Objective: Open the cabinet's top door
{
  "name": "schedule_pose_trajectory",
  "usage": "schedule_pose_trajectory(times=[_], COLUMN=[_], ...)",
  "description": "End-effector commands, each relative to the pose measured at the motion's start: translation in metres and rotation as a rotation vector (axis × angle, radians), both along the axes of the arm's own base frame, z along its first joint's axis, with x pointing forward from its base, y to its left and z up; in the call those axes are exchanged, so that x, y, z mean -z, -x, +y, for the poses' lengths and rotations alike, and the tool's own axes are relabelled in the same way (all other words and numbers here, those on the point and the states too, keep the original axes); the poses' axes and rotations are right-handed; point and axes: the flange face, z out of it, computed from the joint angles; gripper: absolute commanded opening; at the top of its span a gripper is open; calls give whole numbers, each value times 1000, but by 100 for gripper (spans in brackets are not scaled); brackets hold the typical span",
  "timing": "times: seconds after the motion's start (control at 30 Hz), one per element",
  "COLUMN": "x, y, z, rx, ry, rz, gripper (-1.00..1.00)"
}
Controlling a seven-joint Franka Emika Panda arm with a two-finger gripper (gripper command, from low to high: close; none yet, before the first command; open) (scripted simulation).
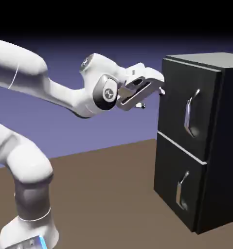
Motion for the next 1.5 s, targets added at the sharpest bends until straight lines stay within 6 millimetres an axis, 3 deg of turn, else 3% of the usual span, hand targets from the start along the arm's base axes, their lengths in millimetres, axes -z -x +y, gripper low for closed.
schedule_pose_trajectory(times=[0.0,0.37,0.73,1.1,1.47], x=[-3,-23,-18,13,69], y=[2,21,31,26,7], z=[-1,-25,-63,-107,-147], rx=[-24,-242,-387,-480,-550], ry=[43,518,999,1481,1959], rz=[-15,-172,-297,-374,-400], gripper=[0,0,0,0,0])
